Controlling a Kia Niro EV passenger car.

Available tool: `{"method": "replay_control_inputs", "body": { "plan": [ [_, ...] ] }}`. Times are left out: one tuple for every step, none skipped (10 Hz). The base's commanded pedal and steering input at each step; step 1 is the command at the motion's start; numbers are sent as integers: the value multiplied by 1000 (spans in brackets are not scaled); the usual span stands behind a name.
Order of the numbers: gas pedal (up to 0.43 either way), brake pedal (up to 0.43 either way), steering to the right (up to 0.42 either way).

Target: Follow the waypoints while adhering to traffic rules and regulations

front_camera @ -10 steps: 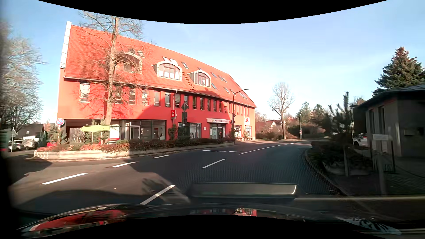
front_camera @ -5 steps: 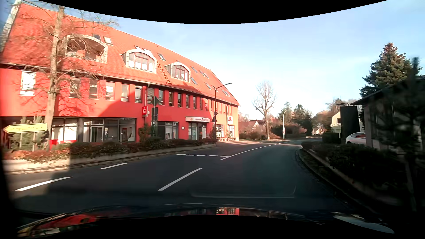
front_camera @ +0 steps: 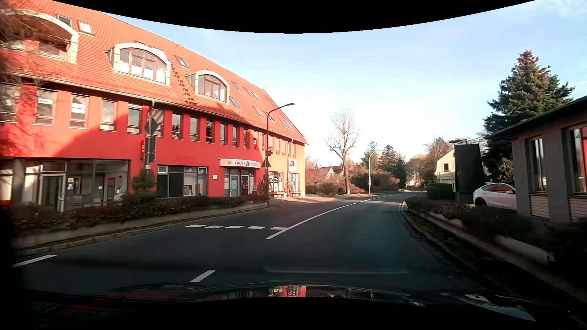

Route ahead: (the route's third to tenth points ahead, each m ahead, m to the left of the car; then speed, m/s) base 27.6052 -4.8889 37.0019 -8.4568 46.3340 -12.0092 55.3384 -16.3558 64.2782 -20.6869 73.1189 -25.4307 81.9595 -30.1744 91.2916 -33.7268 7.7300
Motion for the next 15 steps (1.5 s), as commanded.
{"method": "replay_control_inputs", "body": {
  "plan": [
    [268,0,104],
    [268,0,104],
    [268,0,103],
    [268,0,100],
    [268,0,97],
    [268,0,95],
    [268,0,90],
    [260,0,86],
    [260,0,79],
    [248,0,75],
    [248,0,71],
    [240,0,65],
    [228,0,59],
    [209,0,54],
    [209,0,51]
  ]
}}
